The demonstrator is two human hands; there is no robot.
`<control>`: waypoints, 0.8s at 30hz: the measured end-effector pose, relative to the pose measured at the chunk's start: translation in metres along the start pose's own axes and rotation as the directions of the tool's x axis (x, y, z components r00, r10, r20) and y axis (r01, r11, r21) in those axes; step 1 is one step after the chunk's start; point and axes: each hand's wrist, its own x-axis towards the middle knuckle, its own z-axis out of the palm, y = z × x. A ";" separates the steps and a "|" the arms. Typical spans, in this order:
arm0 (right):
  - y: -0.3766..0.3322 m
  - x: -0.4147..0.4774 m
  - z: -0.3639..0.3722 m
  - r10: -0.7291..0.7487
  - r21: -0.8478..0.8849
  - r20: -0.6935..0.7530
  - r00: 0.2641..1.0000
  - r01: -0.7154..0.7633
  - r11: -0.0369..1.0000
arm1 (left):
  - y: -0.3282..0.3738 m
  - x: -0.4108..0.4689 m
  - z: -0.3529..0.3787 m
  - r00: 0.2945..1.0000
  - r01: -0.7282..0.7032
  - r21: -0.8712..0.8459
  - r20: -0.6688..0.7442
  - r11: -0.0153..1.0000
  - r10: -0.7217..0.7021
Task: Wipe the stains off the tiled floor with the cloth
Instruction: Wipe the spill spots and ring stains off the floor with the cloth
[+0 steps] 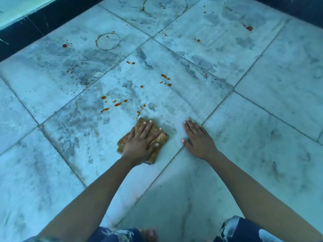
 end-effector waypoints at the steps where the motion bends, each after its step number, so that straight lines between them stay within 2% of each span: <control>1: 0.001 0.000 0.000 -0.004 -0.004 -0.006 1.000 0.004 1.000 | 0.012 0.012 -0.003 0.998 0.066 -0.021 0.021 0.998 -0.066; 3: 0.002 -0.002 -0.001 0.017 -0.006 -0.026 1.000 -0.017 1.000 | 0.037 0.023 -0.004 0.998 0.059 -0.013 0.029 0.998 -0.058; 6: 0.005 -0.004 0.000 0.075 0.011 -0.025 0.997 -0.074 0.997 | 0.052 -0.017 0.008 0.978 -0.209 0.063 0.010 0.976 0.209; 8: 0.006 -0.005 0.001 0.071 0.004 -0.018 0.997 -0.071 0.997 | 0.033 -0.055 0.017 0.948 -0.319 0.074 0.017 0.945 0.319; 10: 0.006 -0.005 0.002 0.074 0.003 -0.012 0.997 -0.074 0.997 | 0.003 -0.066 0.016 0.956 -0.293 0.083 0.024 0.953 0.292; 12: 0.005 -0.005 0.001 0.075 0.007 -0.003 0.997 -0.075 0.997 | -0.009 -0.045 0.008 0.984 -0.180 0.092 0.019 0.979 0.179; 15: 0.004 -0.004 -0.002 0.069 -0.013 -0.009 0.998 -0.069 0.998 | 0.017 0.001 -0.003 0.999 0.009 0.044 0.037 0.999 -0.010; 16: 0.004 -0.005 -0.003 0.074 -0.019 -0.002 0.997 -0.074 0.997 | 0.031 0.008 -0.002 0.999 -0.001 0.039 0.052 0.999 -0.001; 17: 0.003 -0.005 -0.004 0.082 -0.020 0.002 0.997 -0.082 0.996 | 0.045 0.006 0.000 0.996 -0.073 0.040 0.061 0.997 0.070; 19: 0.003 -0.005 -0.006 0.094 -0.014 0.015 0.995 -0.094 0.995 | 0.058 -0.028 0.015 0.952 -0.303 0.076 0.060 0.950 0.299; 21: 0.003 -0.005 -0.008 0.092 -0.015 0.031 0.995 -0.092 0.996 | 0.042 -0.074 0.027 0.902 -0.432 0.104 0.080 0.896 0.425; 22: 0.003 -0.005 -0.007 0.093 -0.013 0.033 0.995 -0.093 0.996 | 0.025 -0.089 0.030 0.892 -0.451 0.105 0.080 0.886 0.445; 24: 0.001 -0.006 -0.006 0.101 -0.006 0.035 0.994 -0.101 0.995 | -0.013 -0.092 0.028 0.919 -0.395 0.128 0.040 0.910 0.393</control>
